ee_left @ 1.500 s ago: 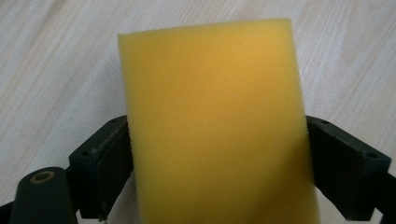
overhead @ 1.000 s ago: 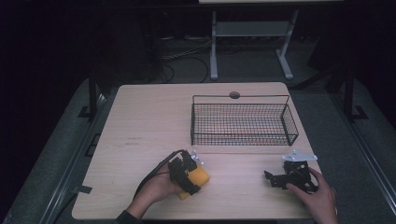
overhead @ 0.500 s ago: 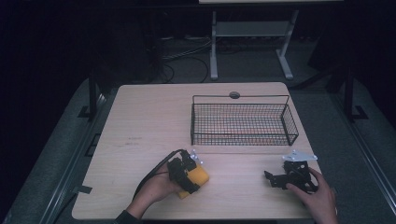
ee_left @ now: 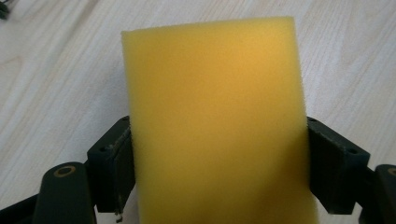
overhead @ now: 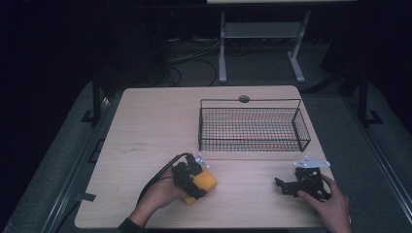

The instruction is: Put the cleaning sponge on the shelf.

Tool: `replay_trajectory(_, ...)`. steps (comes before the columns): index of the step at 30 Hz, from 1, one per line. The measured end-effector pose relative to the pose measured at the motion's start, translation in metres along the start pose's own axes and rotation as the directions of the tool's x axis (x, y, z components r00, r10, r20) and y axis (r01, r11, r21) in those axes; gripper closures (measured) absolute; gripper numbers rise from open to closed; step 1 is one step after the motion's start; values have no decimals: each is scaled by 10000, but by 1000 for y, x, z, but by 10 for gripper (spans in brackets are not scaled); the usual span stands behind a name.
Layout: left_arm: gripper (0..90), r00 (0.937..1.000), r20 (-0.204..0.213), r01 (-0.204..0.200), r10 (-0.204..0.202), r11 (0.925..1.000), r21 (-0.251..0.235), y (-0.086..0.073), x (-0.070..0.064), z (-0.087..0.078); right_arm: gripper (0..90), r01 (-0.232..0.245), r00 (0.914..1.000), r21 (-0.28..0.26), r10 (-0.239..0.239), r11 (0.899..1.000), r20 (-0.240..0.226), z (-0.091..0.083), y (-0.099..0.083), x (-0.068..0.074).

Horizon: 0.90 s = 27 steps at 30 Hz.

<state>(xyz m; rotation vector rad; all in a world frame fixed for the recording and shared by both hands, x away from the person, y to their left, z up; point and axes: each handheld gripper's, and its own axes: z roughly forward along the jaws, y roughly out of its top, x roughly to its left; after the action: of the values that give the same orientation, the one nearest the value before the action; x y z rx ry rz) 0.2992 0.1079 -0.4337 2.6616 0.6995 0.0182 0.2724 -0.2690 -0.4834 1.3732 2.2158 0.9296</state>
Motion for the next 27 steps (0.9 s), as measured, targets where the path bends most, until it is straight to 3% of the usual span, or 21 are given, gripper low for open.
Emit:
replay_trajectory(13,210,10000,-6,-15,15,9995,-325,7,4,-17,12,4,10000,2,-4,10000,1,0,0,0)
replay_trajectory(27,210,9996,188,-206,212,9993,-305,18,6,-29,12,8,10000,1,-8,10000,0,0,0,0)
